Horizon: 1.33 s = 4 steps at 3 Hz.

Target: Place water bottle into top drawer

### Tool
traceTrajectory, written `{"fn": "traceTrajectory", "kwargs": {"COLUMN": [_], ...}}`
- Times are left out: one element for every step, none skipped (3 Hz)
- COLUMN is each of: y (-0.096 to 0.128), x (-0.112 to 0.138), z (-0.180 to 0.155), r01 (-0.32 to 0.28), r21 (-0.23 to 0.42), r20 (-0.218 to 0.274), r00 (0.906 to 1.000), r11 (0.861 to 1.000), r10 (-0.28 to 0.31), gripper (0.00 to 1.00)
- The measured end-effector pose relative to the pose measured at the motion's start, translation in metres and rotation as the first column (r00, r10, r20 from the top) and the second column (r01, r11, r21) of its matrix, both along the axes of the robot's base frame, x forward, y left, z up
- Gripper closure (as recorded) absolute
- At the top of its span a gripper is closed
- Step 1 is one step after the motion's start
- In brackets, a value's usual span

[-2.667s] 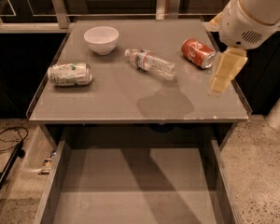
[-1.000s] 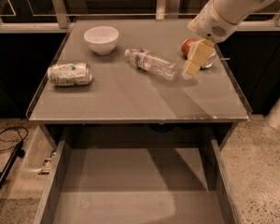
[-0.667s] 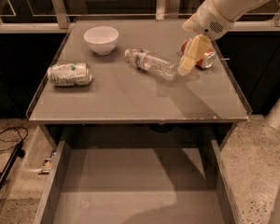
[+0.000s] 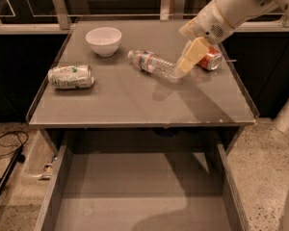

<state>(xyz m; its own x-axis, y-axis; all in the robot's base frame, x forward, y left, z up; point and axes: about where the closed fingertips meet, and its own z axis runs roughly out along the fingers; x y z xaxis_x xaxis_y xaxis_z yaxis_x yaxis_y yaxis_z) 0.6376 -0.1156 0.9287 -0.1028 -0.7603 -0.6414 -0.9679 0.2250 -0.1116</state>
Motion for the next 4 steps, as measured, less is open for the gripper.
{"fn": "traceTrajectory", "kwargs": {"y": [0.009,0.016,0.017,0.017], "x": [-0.007,-0.002,0.011,0.011], "z": [-0.003,-0.026,-0.040,-0.040], "r01": [0.090,0.143,0.183,0.183], "r21": [-0.007,-0.005,0.029,0.029], "r20": [0.039,0.037,0.053,0.053], "r00": [0.9953,0.9890,0.9814,0.9814], "r11": [0.996,0.990,0.983,0.983], "r10": [-0.089,-0.143,-0.184,-0.185], "gripper": [0.00,0.00,0.00,0.00]}}
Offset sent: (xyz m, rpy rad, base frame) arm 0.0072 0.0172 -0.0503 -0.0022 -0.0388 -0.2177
